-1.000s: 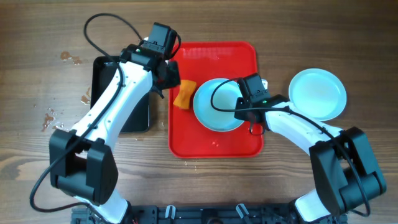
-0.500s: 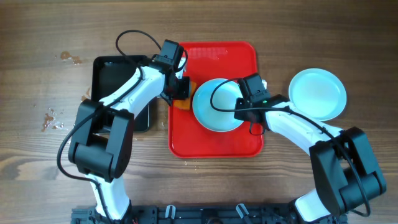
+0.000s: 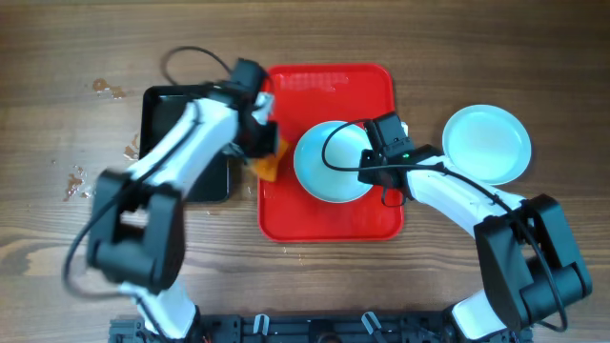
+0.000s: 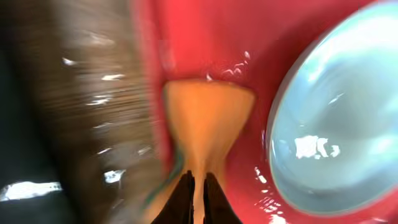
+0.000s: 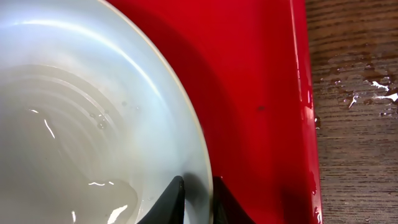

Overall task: Clean dirty plates on tray and stack at the side
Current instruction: 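Regrasp the sponge with the left gripper and carry it to the black tray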

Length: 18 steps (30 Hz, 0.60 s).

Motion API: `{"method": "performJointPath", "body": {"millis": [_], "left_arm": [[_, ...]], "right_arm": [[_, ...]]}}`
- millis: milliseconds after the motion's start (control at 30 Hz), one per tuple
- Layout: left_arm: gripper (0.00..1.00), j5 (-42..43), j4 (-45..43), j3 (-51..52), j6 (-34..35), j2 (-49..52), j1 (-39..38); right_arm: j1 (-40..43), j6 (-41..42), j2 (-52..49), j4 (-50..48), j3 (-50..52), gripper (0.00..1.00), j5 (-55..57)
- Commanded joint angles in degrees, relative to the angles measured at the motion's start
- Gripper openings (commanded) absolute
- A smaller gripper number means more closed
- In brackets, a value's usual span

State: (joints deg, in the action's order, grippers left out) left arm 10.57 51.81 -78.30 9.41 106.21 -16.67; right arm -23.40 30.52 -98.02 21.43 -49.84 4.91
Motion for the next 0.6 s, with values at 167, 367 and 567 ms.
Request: {"method": "performJointPath", "body": {"millis": [167,367,567], "left_arm": [[0.04,-13.20,5.86,0.07,-0.42,-10.21,10.60],[0.35,10.45,-1.68,5.07,-2.62,-10.05,9.03],[0.50,4.11,-11.28,11.10,1.07,-9.03,-0.17]], "right_arm": [[0.22,-3.17,0.04,-0.90,0.94,0.20,-3.91],[0.22,-3.54,0.04,-0.83,0.94,0.29,-3.93],[0.22,-3.52,0.04,-0.85,0.94,0.33,-4.13]]}}
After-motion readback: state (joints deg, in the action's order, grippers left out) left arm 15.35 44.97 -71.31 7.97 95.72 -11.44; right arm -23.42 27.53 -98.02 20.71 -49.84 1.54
